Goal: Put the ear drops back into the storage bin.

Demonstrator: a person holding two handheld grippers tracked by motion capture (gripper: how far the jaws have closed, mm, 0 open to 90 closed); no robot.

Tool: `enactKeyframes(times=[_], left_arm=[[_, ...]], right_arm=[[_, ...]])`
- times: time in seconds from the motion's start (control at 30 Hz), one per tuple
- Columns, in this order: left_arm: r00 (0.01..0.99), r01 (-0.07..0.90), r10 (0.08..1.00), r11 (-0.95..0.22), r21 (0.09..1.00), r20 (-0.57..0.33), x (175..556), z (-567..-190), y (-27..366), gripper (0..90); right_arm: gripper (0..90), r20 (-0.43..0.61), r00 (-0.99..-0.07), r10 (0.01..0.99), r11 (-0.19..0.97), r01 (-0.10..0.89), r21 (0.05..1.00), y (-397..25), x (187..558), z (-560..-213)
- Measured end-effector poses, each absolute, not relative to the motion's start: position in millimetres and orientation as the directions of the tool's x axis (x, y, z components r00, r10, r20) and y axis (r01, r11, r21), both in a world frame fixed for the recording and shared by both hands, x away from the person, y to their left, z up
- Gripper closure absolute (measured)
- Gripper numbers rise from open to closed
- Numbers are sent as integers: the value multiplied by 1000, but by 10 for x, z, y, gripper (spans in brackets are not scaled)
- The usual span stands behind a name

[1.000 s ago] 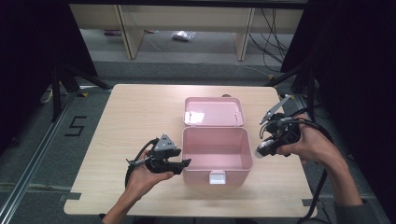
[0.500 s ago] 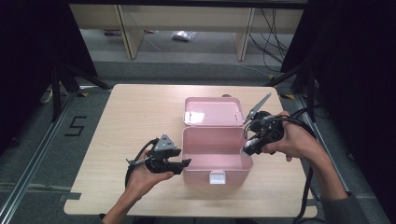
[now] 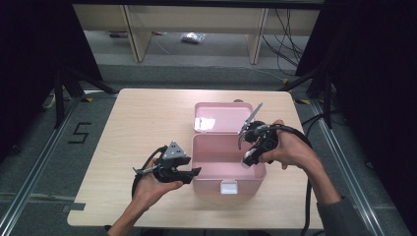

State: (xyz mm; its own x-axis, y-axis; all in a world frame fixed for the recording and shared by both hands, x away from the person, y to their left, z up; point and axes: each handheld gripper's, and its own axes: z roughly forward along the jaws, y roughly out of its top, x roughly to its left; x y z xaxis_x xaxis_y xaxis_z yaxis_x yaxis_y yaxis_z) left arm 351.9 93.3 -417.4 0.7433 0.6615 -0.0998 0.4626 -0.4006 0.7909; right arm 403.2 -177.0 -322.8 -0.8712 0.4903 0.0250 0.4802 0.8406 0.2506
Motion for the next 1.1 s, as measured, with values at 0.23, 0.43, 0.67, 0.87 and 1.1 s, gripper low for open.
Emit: enactKeyframes(times=[0.23,0.43,0.67,0.87,1.1], left_arm=[[743,462,661,-401,791,-99,3519,-4173,932,471],[743,462,661,-401,791,-99,3519,-4174,932,471],[744,462,661,-401,791,-99,3519,-4174,932,471],[741,465,663,-396,792,-104,3517,-4177,933,470],[743,462,662,-399,792,-100,3519,-4176,933,471]], right_arm=[[604,32,-873,486,849,481,218,-1703,4080,-3364],[604,45,-877,479,855,477,201,-1666,4114,-3460],[604,53,-874,483,855,483,187,-1626,4140,-3570],[604,32,-882,470,867,469,169,-1624,4171,-3687],[604,49,-878,476,865,478,150,-1611,4174,-3798]])
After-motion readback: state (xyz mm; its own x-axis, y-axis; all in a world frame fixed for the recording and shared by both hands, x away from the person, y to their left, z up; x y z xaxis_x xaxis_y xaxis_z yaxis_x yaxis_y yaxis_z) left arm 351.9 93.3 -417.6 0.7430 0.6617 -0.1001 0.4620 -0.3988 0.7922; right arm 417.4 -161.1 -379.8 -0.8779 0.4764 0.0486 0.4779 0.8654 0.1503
